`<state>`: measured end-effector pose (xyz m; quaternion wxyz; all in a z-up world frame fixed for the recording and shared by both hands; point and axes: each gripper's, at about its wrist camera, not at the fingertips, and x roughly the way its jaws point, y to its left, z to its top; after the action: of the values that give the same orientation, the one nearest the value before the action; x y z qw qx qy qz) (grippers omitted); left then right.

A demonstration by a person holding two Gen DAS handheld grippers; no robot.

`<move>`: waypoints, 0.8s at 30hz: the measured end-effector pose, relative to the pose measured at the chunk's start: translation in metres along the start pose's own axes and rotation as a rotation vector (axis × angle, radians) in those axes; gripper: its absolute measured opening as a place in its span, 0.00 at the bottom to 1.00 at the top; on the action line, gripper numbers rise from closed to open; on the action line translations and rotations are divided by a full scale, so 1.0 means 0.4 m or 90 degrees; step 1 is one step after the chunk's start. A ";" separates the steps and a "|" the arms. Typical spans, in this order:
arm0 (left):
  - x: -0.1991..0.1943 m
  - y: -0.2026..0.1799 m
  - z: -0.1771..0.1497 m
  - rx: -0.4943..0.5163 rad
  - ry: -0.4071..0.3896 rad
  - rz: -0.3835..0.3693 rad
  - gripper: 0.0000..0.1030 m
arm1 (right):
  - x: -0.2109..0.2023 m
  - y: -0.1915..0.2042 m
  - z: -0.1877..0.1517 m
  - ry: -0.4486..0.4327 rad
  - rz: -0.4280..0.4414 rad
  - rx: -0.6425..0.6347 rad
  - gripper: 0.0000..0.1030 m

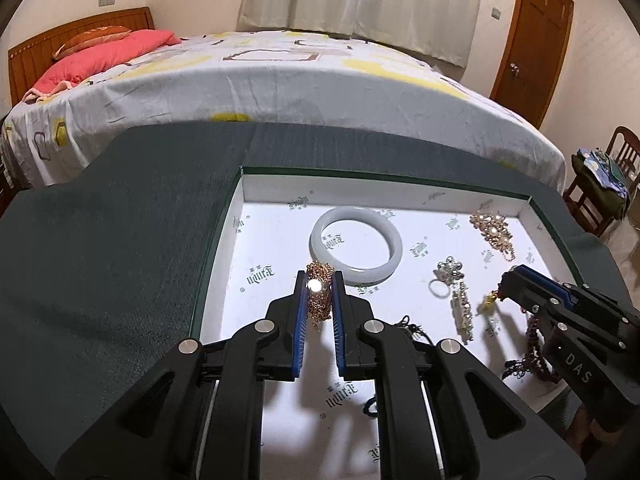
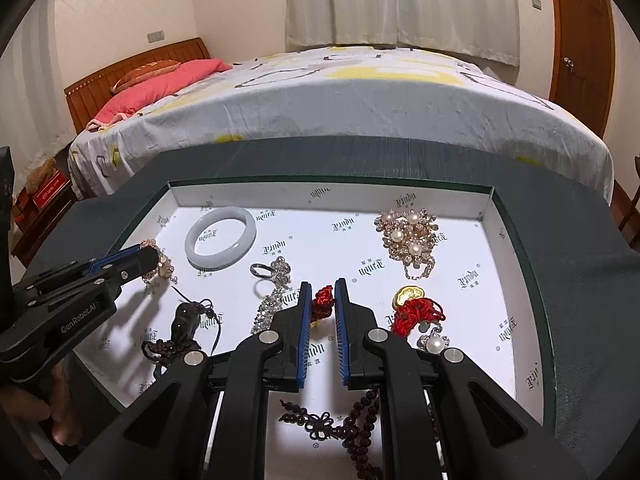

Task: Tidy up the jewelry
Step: 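Lift the gold chain with the left tool while the right tool carries the red charm over the tray, then open both tools to drop the gold chain and red charm into the tray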

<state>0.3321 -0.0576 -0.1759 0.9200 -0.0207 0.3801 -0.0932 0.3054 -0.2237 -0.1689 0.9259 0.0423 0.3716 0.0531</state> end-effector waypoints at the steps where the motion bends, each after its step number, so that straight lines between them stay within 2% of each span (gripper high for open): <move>1: 0.002 0.001 -0.001 0.000 0.003 0.001 0.11 | 0.001 0.000 0.000 0.000 -0.001 0.000 0.12; 16: 0.019 0.002 -0.009 -0.002 0.022 0.005 0.14 | 0.010 -0.007 0.004 0.002 -0.007 0.006 0.15; 18: 0.020 0.003 -0.009 -0.002 0.021 0.008 0.19 | 0.012 -0.011 0.002 0.005 -0.006 0.011 0.33; 19: 0.018 0.004 -0.008 -0.002 0.018 0.009 0.25 | 0.011 -0.013 0.002 0.004 -0.005 0.013 0.43; 24: 0.013 0.002 -0.005 0.000 0.013 0.012 0.29 | 0.009 -0.012 0.003 0.000 -0.010 0.011 0.44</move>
<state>0.3345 -0.0578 -0.1813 0.9167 -0.0158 0.3900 -0.0849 0.3091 -0.2281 -0.1711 0.9260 0.0472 0.3721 0.0430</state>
